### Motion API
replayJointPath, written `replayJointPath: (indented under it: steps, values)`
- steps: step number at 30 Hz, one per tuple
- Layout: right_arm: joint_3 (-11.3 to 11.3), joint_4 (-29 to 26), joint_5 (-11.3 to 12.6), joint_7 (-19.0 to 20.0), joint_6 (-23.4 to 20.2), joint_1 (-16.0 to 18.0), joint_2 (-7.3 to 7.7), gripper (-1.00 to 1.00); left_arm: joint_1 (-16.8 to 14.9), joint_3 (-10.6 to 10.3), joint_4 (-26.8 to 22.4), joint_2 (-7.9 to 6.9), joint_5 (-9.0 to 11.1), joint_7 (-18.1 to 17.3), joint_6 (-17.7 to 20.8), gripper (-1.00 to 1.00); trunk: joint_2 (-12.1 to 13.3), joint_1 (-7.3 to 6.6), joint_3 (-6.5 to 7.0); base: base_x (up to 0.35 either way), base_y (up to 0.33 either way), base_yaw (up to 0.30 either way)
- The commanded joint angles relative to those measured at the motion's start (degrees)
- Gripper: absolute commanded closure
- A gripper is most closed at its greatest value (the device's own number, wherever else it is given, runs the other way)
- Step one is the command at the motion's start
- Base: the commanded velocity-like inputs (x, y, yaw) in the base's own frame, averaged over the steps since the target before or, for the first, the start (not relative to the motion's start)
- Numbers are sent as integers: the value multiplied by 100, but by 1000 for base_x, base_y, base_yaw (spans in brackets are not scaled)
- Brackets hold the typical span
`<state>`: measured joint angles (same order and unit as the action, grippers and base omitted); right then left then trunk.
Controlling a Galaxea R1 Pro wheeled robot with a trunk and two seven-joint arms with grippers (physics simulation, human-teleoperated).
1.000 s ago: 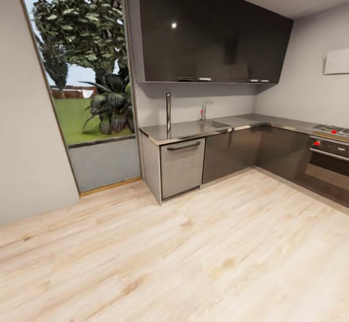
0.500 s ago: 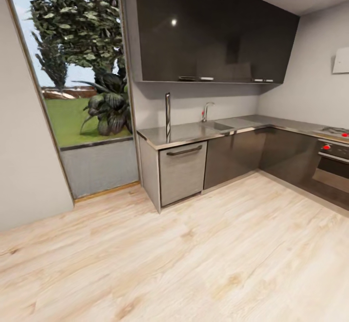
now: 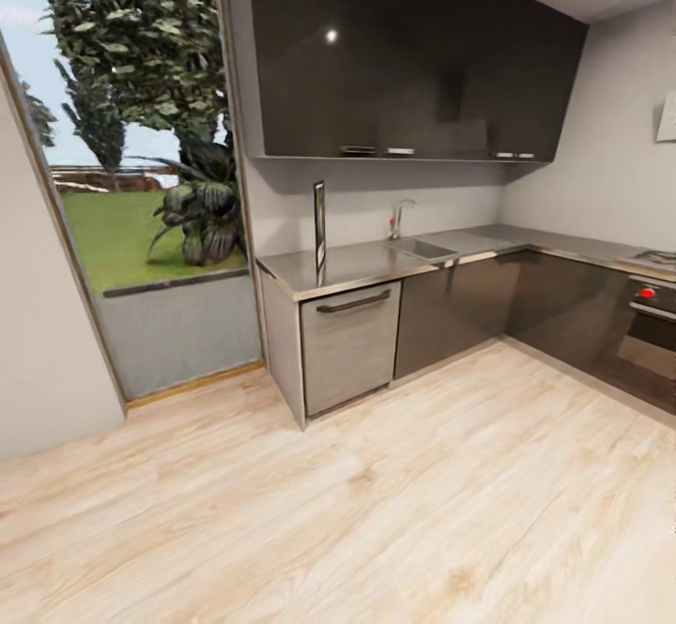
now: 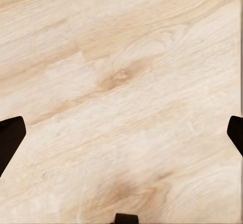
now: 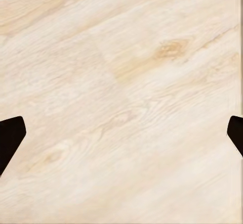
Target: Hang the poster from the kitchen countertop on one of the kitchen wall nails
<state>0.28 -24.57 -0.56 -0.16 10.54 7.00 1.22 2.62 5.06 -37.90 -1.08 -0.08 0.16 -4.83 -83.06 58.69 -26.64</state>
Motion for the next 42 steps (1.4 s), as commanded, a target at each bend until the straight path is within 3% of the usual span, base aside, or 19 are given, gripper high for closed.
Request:
replayJointPath:
  steps: [1,25,36,41,42]
  values:
    - [2,5,-6,-2,18,3,1,-100,2,4,-7,1,-1,2,-9,-100,-2,3,-4,331,-99,-125]
    - [4,5,-6,-2,18,3,1,-100,2,4,-7,2,-1,10,-9,-100,-2,3,43,330,-100,-192]
    - [-6,5,-6,-2,18,3,8,-100,2,-26,-108,6,6,7,-79,-100,-2,3,49,323,-35,-41]
    - [-3,5,-6,-2,18,3,9,-100,2,-81,-2465,61,16,-61,-28,-100,-2,3,49,44,0,0]
    - [-4,5,-6,-5,18,3,9,-100,2,-160,-3284,120,15,-52,164,-100,-2,3,49,6,0,0]
